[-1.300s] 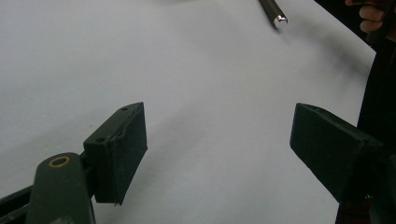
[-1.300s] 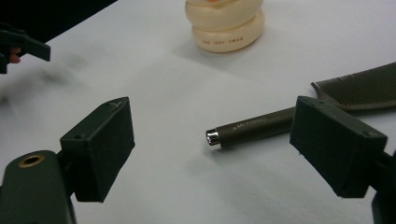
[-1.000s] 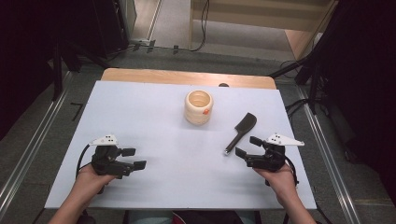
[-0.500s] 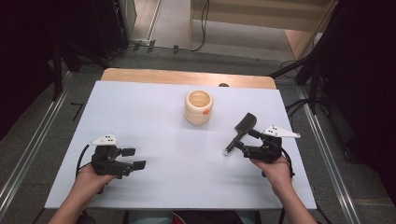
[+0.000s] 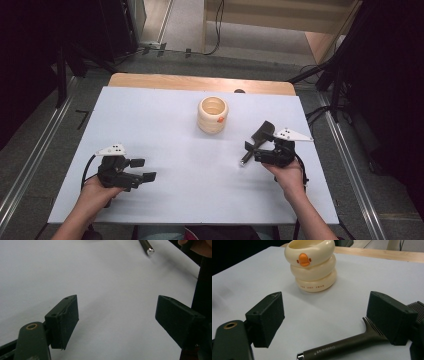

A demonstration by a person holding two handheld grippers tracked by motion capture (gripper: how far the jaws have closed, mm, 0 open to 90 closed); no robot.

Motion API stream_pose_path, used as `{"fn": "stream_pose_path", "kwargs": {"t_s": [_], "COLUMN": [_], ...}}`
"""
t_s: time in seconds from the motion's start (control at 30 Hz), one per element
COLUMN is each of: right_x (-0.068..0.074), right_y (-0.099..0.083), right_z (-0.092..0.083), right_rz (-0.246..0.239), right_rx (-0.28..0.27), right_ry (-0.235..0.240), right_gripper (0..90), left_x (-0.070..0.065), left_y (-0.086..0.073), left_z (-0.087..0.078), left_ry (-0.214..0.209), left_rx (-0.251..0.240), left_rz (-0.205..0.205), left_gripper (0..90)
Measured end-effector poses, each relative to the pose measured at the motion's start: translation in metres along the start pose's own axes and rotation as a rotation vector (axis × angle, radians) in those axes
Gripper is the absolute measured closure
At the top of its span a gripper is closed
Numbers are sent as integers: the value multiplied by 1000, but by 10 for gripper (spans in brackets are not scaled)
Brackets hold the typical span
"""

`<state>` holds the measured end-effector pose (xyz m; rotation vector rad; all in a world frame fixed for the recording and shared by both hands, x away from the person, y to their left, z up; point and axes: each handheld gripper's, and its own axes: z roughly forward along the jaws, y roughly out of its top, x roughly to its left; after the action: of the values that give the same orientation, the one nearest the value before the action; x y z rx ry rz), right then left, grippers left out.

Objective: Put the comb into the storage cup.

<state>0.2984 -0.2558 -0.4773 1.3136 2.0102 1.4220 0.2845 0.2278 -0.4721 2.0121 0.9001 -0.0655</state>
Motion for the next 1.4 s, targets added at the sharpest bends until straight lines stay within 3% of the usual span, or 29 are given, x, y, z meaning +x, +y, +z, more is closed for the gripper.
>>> {"fn": "stream_pose_path", "kwargs": {"t_s": [0.4, 0.87, 0.9, 1.0, 1.13, 1.2, 1.23, 1.4], "right_x": [-4, -4, -3, -3, -2, -3, -3, -7], "right_y": [2, 0, -1, -2, -7, -10, -10, -19], "right_z": [16, 19, 19, 20, 19, 19, 19, 23], "right_rz": [3, -5, -19, -23, -27, -9, -9, 28], "right_rx": [-11, -4, 5, 12, 4, 23, 23, 88], "right_ry": [-10, -13, -20, -22, -24, -24, -24, -19], "right_gripper": [133, 138, 177, 186, 414, 558, 558, 852], "left_x": [0, 0, 0, 0, 0, 0, 0, 1], "left_y": [0, 0, 0, 0, 0, 0, 0, 0], "left_z": [0, 0, 0, 0, 0, 0, 0, -1], "left_ry": [0, 0, -1, 0, 1, 2, 2, 4], "left_rx": [2, 6, 4, 5, 6, 3, 3, 1], "left_rz": [0, 0, 0, 0, 0, 1, 1, 0], "left_gripper": [194, 194, 195, 195, 194, 195, 194, 194]}}
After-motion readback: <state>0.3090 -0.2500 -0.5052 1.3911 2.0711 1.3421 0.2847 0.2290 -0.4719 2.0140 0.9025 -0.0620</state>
